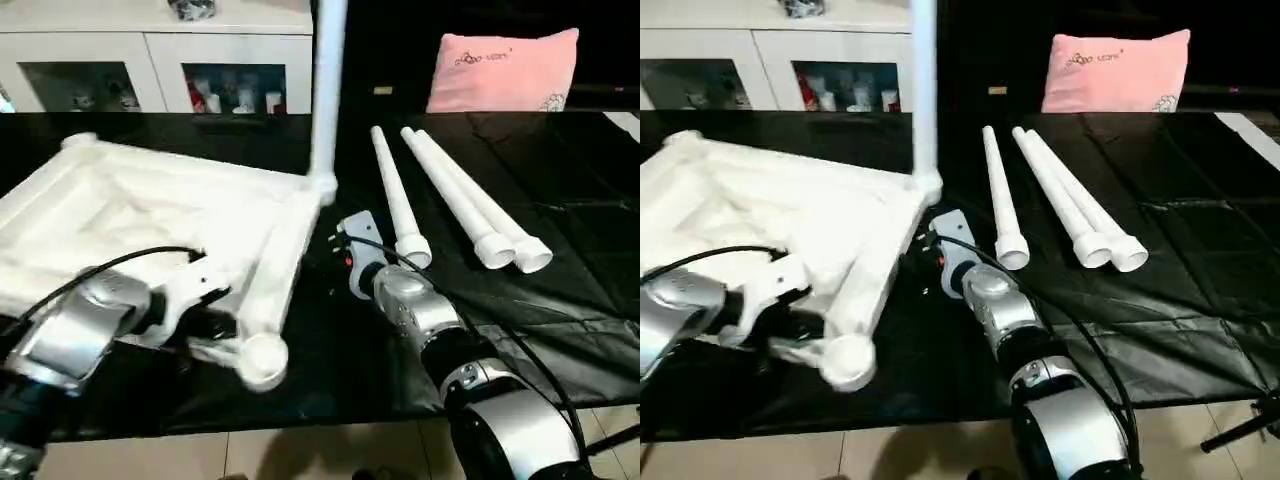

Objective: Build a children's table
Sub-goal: Rotate table base

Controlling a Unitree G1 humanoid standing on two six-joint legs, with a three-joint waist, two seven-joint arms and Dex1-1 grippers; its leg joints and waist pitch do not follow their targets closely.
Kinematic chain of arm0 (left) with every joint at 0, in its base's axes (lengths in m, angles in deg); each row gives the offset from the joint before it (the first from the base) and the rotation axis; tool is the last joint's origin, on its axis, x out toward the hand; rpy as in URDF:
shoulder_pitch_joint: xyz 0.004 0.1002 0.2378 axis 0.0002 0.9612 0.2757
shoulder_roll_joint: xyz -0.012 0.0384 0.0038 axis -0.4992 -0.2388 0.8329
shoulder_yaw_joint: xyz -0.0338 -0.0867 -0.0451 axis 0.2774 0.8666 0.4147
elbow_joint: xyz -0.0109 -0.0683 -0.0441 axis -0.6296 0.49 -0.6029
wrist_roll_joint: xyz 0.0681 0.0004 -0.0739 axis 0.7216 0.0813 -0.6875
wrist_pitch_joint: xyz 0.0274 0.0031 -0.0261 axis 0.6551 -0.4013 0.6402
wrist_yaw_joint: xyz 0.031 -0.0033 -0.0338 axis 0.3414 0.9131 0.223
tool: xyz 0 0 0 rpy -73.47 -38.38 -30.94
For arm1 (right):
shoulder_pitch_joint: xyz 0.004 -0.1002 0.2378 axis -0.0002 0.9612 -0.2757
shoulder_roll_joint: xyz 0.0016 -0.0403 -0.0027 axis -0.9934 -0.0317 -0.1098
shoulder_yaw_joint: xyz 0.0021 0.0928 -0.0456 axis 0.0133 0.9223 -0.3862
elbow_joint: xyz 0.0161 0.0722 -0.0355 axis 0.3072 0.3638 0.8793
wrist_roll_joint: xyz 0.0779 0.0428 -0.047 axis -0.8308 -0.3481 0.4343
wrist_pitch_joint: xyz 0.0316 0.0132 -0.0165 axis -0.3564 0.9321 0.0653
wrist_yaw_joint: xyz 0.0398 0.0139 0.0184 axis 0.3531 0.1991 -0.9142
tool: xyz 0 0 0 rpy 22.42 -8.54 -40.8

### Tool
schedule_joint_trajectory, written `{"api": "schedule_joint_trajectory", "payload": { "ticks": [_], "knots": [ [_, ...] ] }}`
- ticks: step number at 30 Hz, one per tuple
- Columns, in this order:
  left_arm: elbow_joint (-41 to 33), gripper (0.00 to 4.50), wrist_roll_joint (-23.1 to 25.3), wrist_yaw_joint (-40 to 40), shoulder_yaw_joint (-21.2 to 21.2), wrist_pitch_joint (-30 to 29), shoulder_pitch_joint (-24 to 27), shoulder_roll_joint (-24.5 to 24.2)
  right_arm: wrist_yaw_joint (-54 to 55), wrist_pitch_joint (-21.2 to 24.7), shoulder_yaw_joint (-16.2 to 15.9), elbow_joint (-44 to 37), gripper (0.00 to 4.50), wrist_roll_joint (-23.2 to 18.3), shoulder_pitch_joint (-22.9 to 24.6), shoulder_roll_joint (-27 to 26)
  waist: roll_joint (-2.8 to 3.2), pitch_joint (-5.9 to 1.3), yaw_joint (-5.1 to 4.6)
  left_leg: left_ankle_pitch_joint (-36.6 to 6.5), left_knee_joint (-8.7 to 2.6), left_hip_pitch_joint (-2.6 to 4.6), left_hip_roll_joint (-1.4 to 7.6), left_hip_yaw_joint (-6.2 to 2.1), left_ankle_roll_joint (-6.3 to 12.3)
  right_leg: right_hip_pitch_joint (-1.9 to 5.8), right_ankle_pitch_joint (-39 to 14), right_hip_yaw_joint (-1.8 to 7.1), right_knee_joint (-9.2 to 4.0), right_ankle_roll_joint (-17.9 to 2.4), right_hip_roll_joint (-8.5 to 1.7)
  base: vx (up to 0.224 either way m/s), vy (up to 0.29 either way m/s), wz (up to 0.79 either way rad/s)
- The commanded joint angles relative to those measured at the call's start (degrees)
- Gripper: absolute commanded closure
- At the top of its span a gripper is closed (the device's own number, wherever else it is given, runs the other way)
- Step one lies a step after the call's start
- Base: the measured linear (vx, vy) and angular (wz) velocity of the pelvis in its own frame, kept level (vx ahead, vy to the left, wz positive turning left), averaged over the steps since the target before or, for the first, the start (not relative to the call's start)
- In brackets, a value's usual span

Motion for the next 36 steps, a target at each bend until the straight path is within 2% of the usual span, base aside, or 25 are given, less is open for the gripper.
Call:
{"api": "schedule_joint_trajectory", "payload": {
  "ticks": [1,2,3,4,6,8,9,10,11,12,13,17,18,20,22,24,25,26,27,29,30,31,32,33,36],
  "knots": [
    [4.0,4.46,2.1,6.2,0.5,3.0,-3.9,3.2,-1.5,-1.2,-0.9,0.8,0.0,0.1,-1.9,-1.9,1.63,-3.88,0.19,-12.1,-3.93,-0.14,1.42,0.01,-0.14,3.63,-15.0,3.73,-3.57,-10.9,-3.96,0.0,0.0,0.0],
    [6.2,4.46,2.6,8.4,0.9,3.5,-5.1,5.0,-1.7,-1.3,-0.8,0.8,0.0,0.1,-1.9,-1.7,1.92,-3.84,0.35,-13.3,-3.89,0.08,1.43,-0.02,-0.31,3.47,-16.6,3.63,-3.85,-10.3,-3.94,0.0,0.0,0.0],
    [6.4,4.46,2.6,8.7,0.9,3.5,-5.2,5.2,-1.7,-1.3,-0.8,0.8,0.0,0.1,-1.9,-1.7,1.79,-3.86,0.45,-14.0,-3.92,0.21,1.51,-0.03,-0.48,3.45,-17.2,3.64,-3.98,-10.1,-3.98,0.0,0.0,0.0],
    [9.4,4.46,2.7,12.0,1.8,4.4,-7.1,8.1,-2.0,-1.8,-0.5,1.3,0.0,0.3,-2.1,-1.6,1.98,-3.94,0.47,-14.0,-4.01,-0.08,1.57,-0.23,-0.69,3.69,-17.0,3.58,-3.7,-9.9,-4.04,0.0,0.0,0.0],
    [13.2,4.46,3.8,16.4,2.1,5.9,-9.1,10.6,-1.8,-2.1,-0.2,1.1,0.0,0.3,-2.2,-1.2,1.88,-3.99,0.54,-14.3,-3.91,-0.06,1.55,-0.25,-0.75,3.7,-16.8,3.56,-3.8,-9.8,-4.05,0.0,0.0,0.0],
    [18.3,4.46,5.3,21.6,2.1,8.8,-11.4,13.2,-1.7,-1.9,0.5,0.0,0.0,-0.2,-2.4,-0.4,2.14,-4.18,0.77,-13.5,-3.76,-0.05,1.47,-0.22,-0.36,3.76,-14.6,3.52,-3.8,-10.1,-3.9,0.0,0.0,0.0],
    [19.5,4.46,5.5,22.4,2.1,9.5,-11.9,13.8,-1.6,-1.9,0.6,-0.3,0.0,-0.3,-2.5,-0.2,2.37,-4.34,0.99,-12.9,-3.67,-0.1,1.46,-0.28,-0.25,3.9,-13.6,3.5,-3.56,-10.3,-4.02,0.0,0.0,0.0],
    [19.8,4.46,5.5,22.6,2.1,9.6,-12.0,13.9,-1.6,-1.9,0.7,-0.4,0.0,-0.4,-2.5,-0.2,2.14,-4.31,0.92,-12.6,-3.68,-0.26,1.43,-0.22,0.0,3.96,-13.4,3.47,-3.69,-10.2,-3.98,0.0,0.0,0.0],
    [22.7,4.46,5.6,24.7,3.0,11.9,-13.5,15.6,-1.2,-2.2,1.2,-1.3,0.0,-0.4,-2.9,0.8,2.68,-4.42,1.12,-12.0,-3.51,-0.18,1.38,-0.21,0.23,3.94,-13.4,3.4,-3.74,-10.1,-4.12,0.0,0.0,0.0],
    [23.2,4.46,5.5,25.0,3.2,12.2,-13.8,15.9,-1.1,-2.3,1.3,-1.5,0.0,-0.4,-3.0,1.0,2.39,-4.37,1.08,-11.7,-3.45,-0.22,1.3,-0.06,0.52,3.89,-13.1,3.37,-4.02,-10.1,-3.98,0.0,0.0,0.0],
    [24.1,4.46,5.3,25.7,3.7,13.0,-14.3,16.6,-0.9,-2.4,1.5,-2.0,0.0,-0.4,-3.2,1.5,2.27,-4.6,1.18,-10.3,-3.41,-0.41,1.43,-0.14,0.67,4.17,-10.8,3.37,-3.54,-10.7,-4.02,0.0,0.0,0.0],
    [24.6,4.46,2.5,26.3,6.2,14.9,-15.0,19.4,0.4,-1.9,3.5,-3.8,0.0,-1.3,-4.6,3.9,2.55,-4.57,1.54,-9.7,-3.28,-0.3,1.49,-0.04,1.33,4.03,-9.5,3.25,-3.42,-11.7,-4.06,0.0,0.0,0.0],
    [22.7,4.46,1.3,25.1,6.6,15.4,-14.4,19.9,1.9,-1.2,4.8,-3.0,0.0,-1.7,-6.6,5.3,2.81,-4.52,1.69,-10.0,-3.28,-0.26,1.53,-0.09,1.21,4.06,-9.9,3.23,-3.37,-11.9,-4.15,0.0,0.0,0.0],
    [20.7,4.46,0.4,24.2,6.9,15.6,-14.0,19.8,3.2,-0.5,5.9,-1.4,0.0,-2.1,-8.7,6.4,2.58,-4.5,1.95,-10.8,-3.21,0.0,1.63,0.02,0.99,3.9,-11.1,3.24,-3.38,-12.3,-4.21,0.0,0.0,0.0],
    [19.8,4.46,0.2,24.0,7.1,15.8,-13.8,19.4,4.3,-0.1,6.6,0.2,0.0,-2.2,-10.3,7.2,2.71,-4.29,2.03,-11.1,-3.24,-0.28,1.51,0.04,1.06,3.95,-12.6,3.16,-3.43,-11.9,-4.17,0.0,0.0,0.0],
    [18.3,4.46,-0.3,23.6,8.2,16.5,-13.8,18.0,7.9,0.5,8.0,4.4,0.0,-2.1,-13.8,9.1,1.95,-4.28,1.88,-10.7,-3.25,-0.28,1.49,0.13,1.07,3.86,-14.2,3.1,-3.6,-11.2,-4.23,0.0,0.0,0.0],
    [18.3,4.46,-0.3,23.6,8.2,16.5,-13.8,18.0,7.9,0.5,8.0,4.4,0.0,-2.1,-13.8,9.1,2.12,-4.24,1.84,-10.5,-3.21,-0.4,1.39,0.1,0.99,3.94,-14.4,3.11,-3.42,-11.2,-4.23,0.0,0.0,0.0],
    [15.4,4.17,-1.2,21.9,9.2,15.8,-13.2,16.3,10.7,0.3,9.3,7.6,0.0,-2.2,-16.5,10.6,1.55,-4.26,1.85,-9.6,-3.2,-0.59,1.39,0.12,1.09,4.03,-14.9,3.11,-3.36,-10.7,-4.34,0.0,0.0,0.0],
    [12.7,4.17,-1.8,21.0,10.0,15.1,-12.2,15.2,12.4,0.4,10.2,9.5,0.0,-2.4,-18.1,11.6,1.35,-4.39,1.77,-8.5,-3.18,-0.63,1.53,0.14,1.1,4.04,-14.7,3.1,-3.3,-10.7,-4.42,0.0,0.0,0.0],
    [12.1,4.03,-1.9,20.9,10.2,14.9,-11.9,15.1,12.7,0.5,10.4,9.8,0.0,-2.4,-18.3,11.7,1.68,-4.37,1.75,-7.6,-3.09,-0.61,1.53,0.23,1.3,3.83,-13.1,3.15,-3.06,-11.0,-4.25,0.0,0.0,0.0],
    [10.0,4.03,-2.5,20.6,10.7,13.9,-11.1,14.6,13.9,0.9,10.9,10.7,0.0,-2.6,-19.0,12.2,1.13,-4.4,1.84,-6.8,-3.04,-0.68,1.55,0.33,1.86,3.9,-12.0,3.16,-2.62,-11.2,-4.26,0.0,0.0,0.0],
    [7.8,3.91,-3.0,20.3,11.0,12.9,-10.1,14.1,14.9,1.2,11.2,11.6,0.0,-2.5,-19.6,12.6,1.0,-4.41,1.79,-6.3,-3.05,-0.82,1.56,0.37,2.03,3.96,-11.8,3.14,-2.59,-11.3,-4.28,0.0,0.0,0.0],
    [2.3,3.69,-4.1,19.5,11.5,11.7,-7.4,12.8,15.9,2.0,12.2,13.4,0.0,-3.0,-20.9,13.3,0.56,-4.61,1.98,-5.1,-2.96,-1.05,1.65,0.35,2.27,4.12,-11.0,3.16,-2.23,-11.3,-4.52,0.0,0.0,0.0],
    [-0.2,3.66,-4.5,19.5,11.9,10.8,-6.0,12.3,15.6,2.2,12.6,14.0,0.0,-3.1,-21.3,13.4,0.64,-4.7,2.12,-3.6,-2.78,-1.19,1.6,0.47,2.88,3.87,-9.2,3.22,-1.98,-11.7,-4.41,0.0,0.0,0.0],
    [-6.2,3.39,-5.3,20.5,13.1,8.1,-2.5,11.3,16.0,2.7,13.3,15.2,0.0,-3.5,-22.0,13.6,0.53,-4.4,2.42,-4.4,-2.5,-1.3,1.49,0.75,3.71,3.29,-9.0,3.34,-1.87,-11.9,-4.18,0.0,0.0,0.0]
  ]
}}
